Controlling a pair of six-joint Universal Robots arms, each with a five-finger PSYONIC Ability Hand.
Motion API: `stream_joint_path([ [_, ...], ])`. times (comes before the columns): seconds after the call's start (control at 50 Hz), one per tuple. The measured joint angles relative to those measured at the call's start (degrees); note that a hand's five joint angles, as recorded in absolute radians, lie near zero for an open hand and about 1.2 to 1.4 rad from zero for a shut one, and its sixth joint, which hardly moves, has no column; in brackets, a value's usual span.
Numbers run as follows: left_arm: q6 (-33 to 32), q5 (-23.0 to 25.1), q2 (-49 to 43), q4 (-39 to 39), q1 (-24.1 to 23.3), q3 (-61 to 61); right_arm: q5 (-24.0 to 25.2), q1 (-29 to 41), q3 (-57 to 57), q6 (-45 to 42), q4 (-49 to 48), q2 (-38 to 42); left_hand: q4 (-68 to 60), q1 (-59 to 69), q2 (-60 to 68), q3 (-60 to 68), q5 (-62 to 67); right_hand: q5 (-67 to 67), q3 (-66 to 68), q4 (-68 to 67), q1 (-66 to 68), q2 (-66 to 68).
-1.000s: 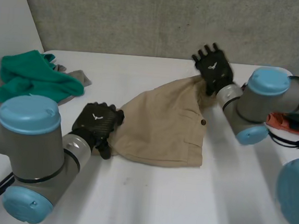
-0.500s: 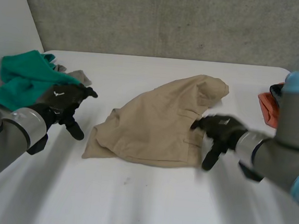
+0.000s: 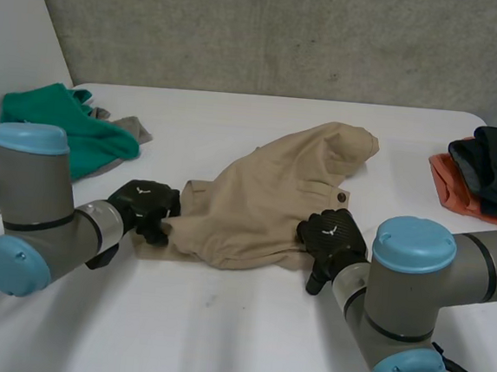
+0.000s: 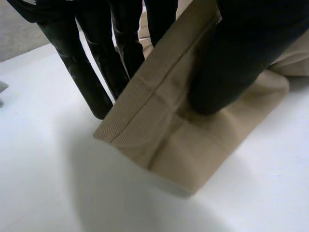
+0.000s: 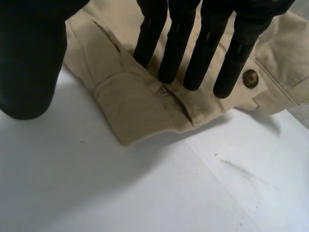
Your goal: Fold the laundry.
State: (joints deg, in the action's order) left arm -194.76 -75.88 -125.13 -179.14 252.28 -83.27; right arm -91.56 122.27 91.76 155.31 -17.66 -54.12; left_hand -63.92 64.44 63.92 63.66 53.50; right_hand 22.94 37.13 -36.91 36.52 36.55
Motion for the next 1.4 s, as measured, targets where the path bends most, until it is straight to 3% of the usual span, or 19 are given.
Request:
stream_joint_path([
  [0.14, 0.3, -4.9, 2.3, -1.8, -1.2, -1.2, 0.6, -0.9, -0.2, 0.1, -0.5, -1.5, -4.7, 2.0, 4.5, 4.5, 3.6, 4.0, 0.0, 0.0, 0.0, 0.0],
  [0.32, -0.1, -6.0, 7.3, -3.6, -2.5, -4.4, 1.6, -2.3, -2.5, -0.2, -0.5, 0.2, -4.8, 2.0, 4.5, 4.5, 3.6, 4.1, 0.0, 0.0, 0.0, 0.0],
  [0.44, -0.1, -6.9, 10.9, -3.9, -2.7, -5.7, 1.5, -3.2, -5.1, -1.3, 0.3, 2.4, -4.8, 2.0, 4.5, 4.5, 3.6, 31.3, 28.6, -28.7, 24.6, 29.8],
  [0.6, -0.2, -9.7, 20.9, -0.7, -3.3, -5.9, 2.0, -5.1, -7.1, -2.2, 3.0, -8.2, -4.8, 2.0, 4.5, 4.5, 3.5, 34.6, 30.9, -31.6, 24.6, 31.0],
  [0.74, -0.9, -12.0, 38.9, 3.7, -5.0, -2.5, 6.6, -9.2, -16.9, -3.4, 17.2, -25.1, -4.8, 2.0, 4.6, 4.6, 3.6, 35.0, 30.9, -31.7, 26.2, 31.0],
  [0.88, -4.1, -13.2, 46.6, 8.0, -6.4, 3.7, 10.2, -12.0, -32.2, -3.7, 34.2, -27.2, -4.8, 2.0, 4.7, 4.8, 3.6, 35.0, 31.0, -31.7, 26.2, 31.0],
  [1.0, -7.7, -13.8, 41.6, 12.7, -7.7, 8.3, 11.3, -11.5, -38.8, -3.9, 39.9, -23.4, -4.8, 2.0, 4.7, 4.8, 3.7, 35.0, 31.0, -31.7, 26.2, 31.0],
  [1.16, -11.2, -12.4, 21.7, 11.6, -7.7, 14.8, 9.3, -8.4, -39.9, -3.2, 36.1, -11.1, -4.8, 2.0, 4.7, 4.8, 3.9, 35.1, 31.0, -31.7, 26.2, 31.0],
  [1.26, -12.0, -11.5, 12.1, 4.2, -7.2, 20.7, 6.0, -7.2, -41.0, -2.3, 28.8, -3.9, -4.8, 2.0, 4.8, 4.8, 3.9, 35.1, 31.1, -31.8, 26.2, 31.0],
  [1.32, -12.4, -12.6, 6.6, -7.9, -6.2, 28.3, 2.7, -6.9, -44.2, -1.4, 14.8, 1.0, -4.8, 2.0, 4.8, 4.8, 3.9, 35.1, 31.3, -31.8, 26.2, 31.0],
  [1.4, -10.8, -14.4, 5.9, -21.2, -5.5, 33.7, 1.1, -7.3, -46.7, 0.2, -1.9, 2.0, -4.8, 2.0, 4.8, 4.8, 3.9, 35.1, 31.3, -31.8, 26.2, 31.0],
])
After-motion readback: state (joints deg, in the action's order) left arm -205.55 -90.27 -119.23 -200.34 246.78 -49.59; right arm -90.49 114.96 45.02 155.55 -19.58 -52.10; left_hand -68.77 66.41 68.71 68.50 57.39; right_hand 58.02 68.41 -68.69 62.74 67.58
